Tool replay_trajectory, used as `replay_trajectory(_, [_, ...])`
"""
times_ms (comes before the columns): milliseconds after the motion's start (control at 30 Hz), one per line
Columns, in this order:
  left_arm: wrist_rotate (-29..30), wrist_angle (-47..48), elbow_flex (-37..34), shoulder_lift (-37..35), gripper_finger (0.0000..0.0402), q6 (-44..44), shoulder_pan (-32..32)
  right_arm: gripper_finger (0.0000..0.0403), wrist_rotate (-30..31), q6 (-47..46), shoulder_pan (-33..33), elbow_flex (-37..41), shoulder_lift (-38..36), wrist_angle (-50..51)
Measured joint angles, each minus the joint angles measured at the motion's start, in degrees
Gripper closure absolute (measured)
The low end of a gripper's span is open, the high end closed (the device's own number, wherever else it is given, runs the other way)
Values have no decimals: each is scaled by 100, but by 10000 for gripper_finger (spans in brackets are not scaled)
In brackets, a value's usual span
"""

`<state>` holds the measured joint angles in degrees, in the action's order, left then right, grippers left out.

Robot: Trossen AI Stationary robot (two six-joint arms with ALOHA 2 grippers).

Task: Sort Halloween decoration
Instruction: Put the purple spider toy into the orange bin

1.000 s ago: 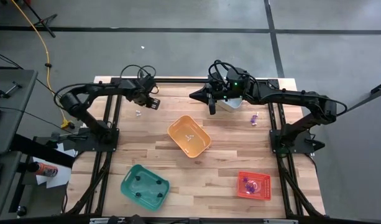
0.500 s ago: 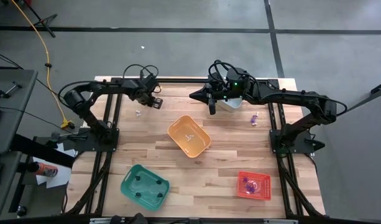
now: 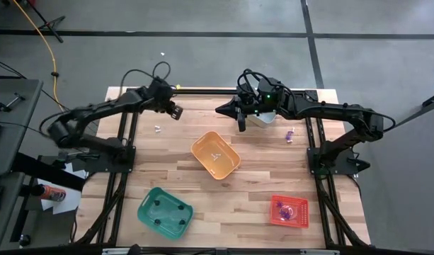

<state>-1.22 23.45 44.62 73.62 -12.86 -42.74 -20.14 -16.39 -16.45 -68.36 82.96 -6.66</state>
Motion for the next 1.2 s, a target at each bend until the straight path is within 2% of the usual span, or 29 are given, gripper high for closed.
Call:
replay_trajectory(67, [-298,-223,0,-422,401,89,176,403,0,34,21,0,0,-5])
replay_trajectory(133, [-301,-373,9,-805,401,96,384,403,0,36,39,0,0,-29])
replay_trajectory(233, [318,-262,11,-1171,401,-78,623,403,0,36,53,0,0,-60])
replay_trajectory(367, [962,153,14,-1187,401,-399,523,403,0,36,48,0,0,-116])
replay_trajectory(567, [654,590,117,-174,391,-620,-320,403,0,36,48,0,0,-127])
replay_trajectory(733, [634,529,549,970,348,-501,-723,403,0,-29,48,0,0,-127])
replay_trajectory(1000, [637,507,1061,2068,263,-502,-907,403,2,-159,48,0,0,-33])
replay_trajectory(1200, [634,526,1067,2500,234,-626,-905,403,2,-119,48,0,2,16])
